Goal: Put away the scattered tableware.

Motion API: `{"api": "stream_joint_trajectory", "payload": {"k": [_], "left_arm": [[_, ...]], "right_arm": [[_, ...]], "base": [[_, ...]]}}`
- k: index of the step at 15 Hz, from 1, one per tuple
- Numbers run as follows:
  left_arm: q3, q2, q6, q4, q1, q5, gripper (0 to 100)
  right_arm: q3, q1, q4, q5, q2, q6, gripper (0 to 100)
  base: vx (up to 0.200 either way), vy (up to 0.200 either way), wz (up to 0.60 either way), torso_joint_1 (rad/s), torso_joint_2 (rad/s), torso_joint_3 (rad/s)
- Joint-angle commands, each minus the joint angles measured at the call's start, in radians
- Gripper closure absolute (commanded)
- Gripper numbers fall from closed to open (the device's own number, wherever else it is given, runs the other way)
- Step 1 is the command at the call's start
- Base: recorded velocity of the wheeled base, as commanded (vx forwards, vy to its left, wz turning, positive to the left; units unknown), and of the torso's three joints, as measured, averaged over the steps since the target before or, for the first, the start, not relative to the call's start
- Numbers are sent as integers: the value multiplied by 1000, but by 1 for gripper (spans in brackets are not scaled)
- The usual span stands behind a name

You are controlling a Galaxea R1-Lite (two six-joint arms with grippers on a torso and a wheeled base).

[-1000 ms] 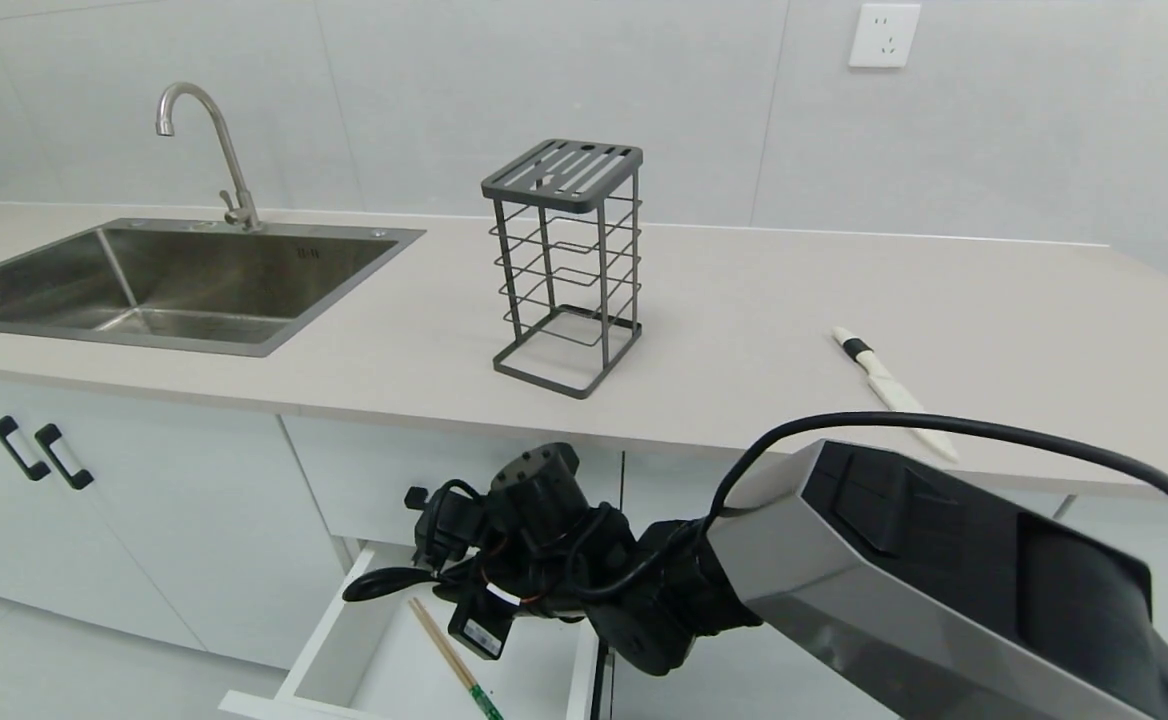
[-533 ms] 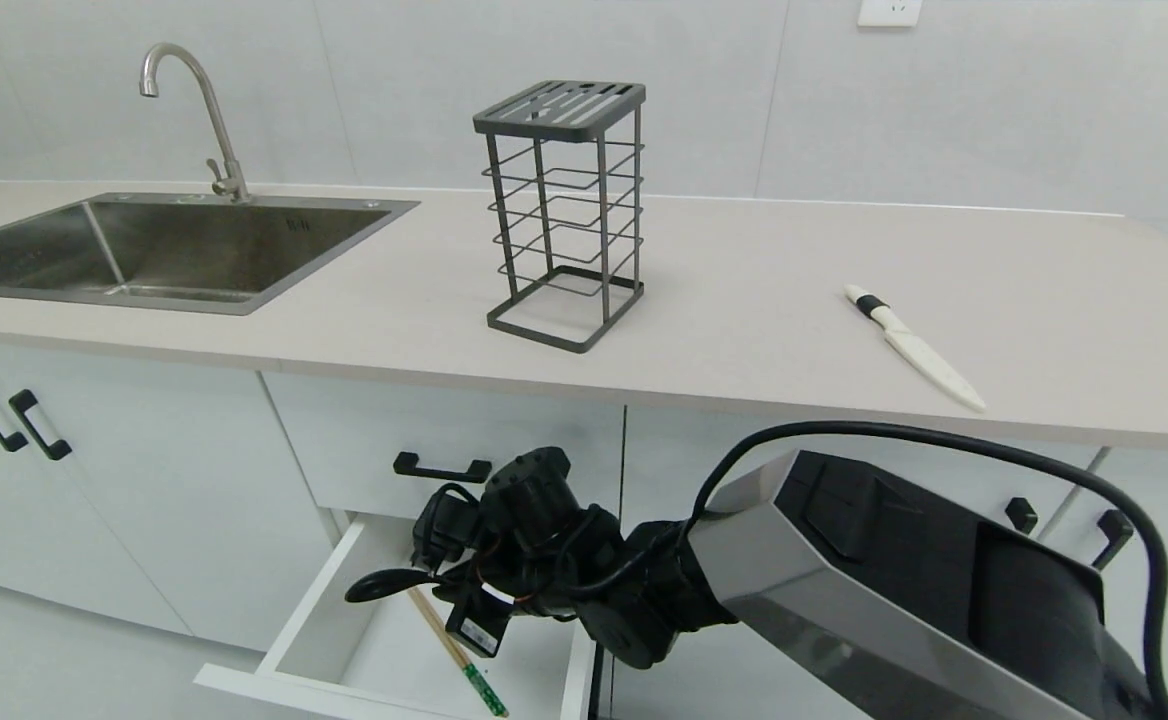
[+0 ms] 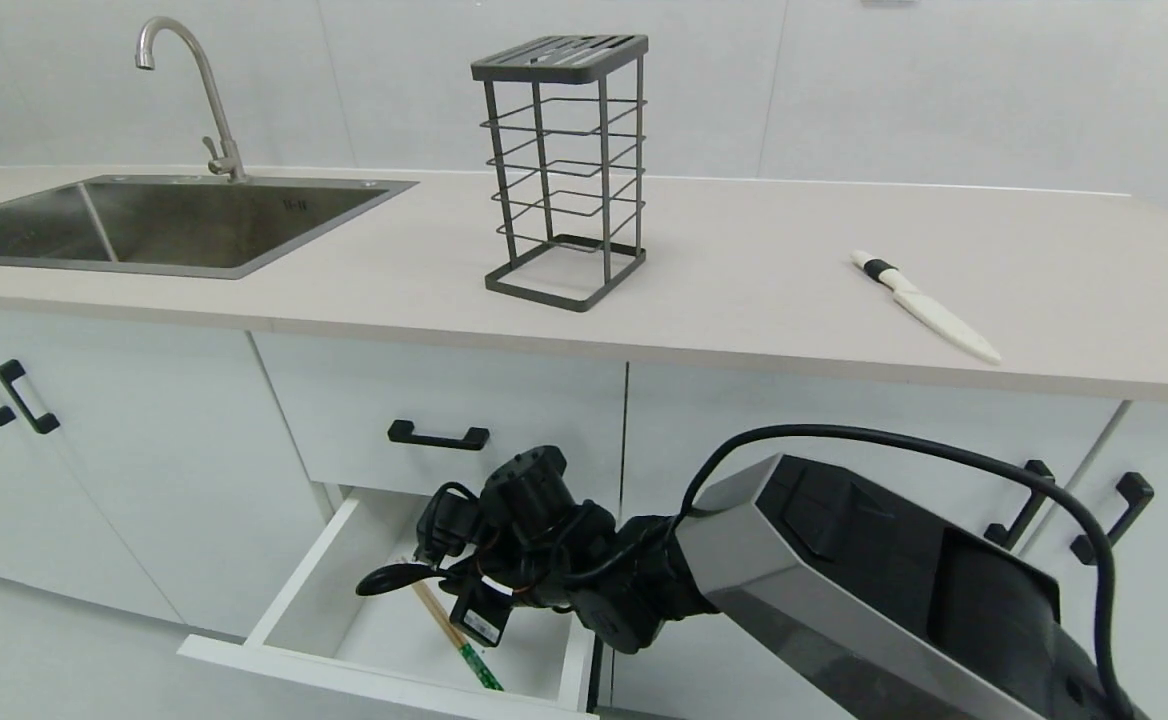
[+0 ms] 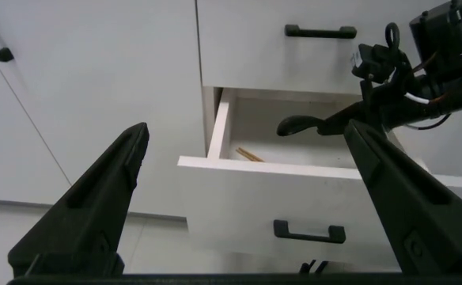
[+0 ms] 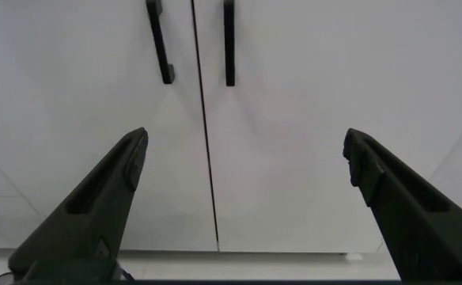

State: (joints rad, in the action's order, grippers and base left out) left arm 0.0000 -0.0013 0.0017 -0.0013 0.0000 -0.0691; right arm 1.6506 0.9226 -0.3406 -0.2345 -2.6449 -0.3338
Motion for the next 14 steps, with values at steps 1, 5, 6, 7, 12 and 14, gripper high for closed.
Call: {"api": "stream_joint_trajectory", "payload": {"k": [1, 5, 6, 7, 12, 14], "left_arm": [[0, 1, 0, 0, 0, 0, 0], [0, 1, 0, 0, 0, 0, 0], [0, 1, 0, 0, 0, 0, 0], [0, 1, 0, 0, 0, 0, 0], [0, 1, 0, 0, 0, 0, 0], [0, 1, 0, 0, 0, 0, 0]], "right_arm": [[20, -5, 0, 0, -26, -1, 100], [49, -13, 3, 1, -49, -1, 100], [49, -14, 3, 1, -53, -1, 100], [52, -14, 3, 1, -56, -1, 100], [104, -18, 9, 1, -69, -1, 100], [124, -18, 14, 3, -70, 1, 100]], "base": [[0, 0, 0, -154, 203, 119], [0, 0, 0, -165, 278, 104], [0, 0, 0, -46, 276, 41], [0, 0, 0, -22, 203, 36], [0, 0, 0, -5, 34, 15], [0, 0, 0, 0, 0, 0]]}}
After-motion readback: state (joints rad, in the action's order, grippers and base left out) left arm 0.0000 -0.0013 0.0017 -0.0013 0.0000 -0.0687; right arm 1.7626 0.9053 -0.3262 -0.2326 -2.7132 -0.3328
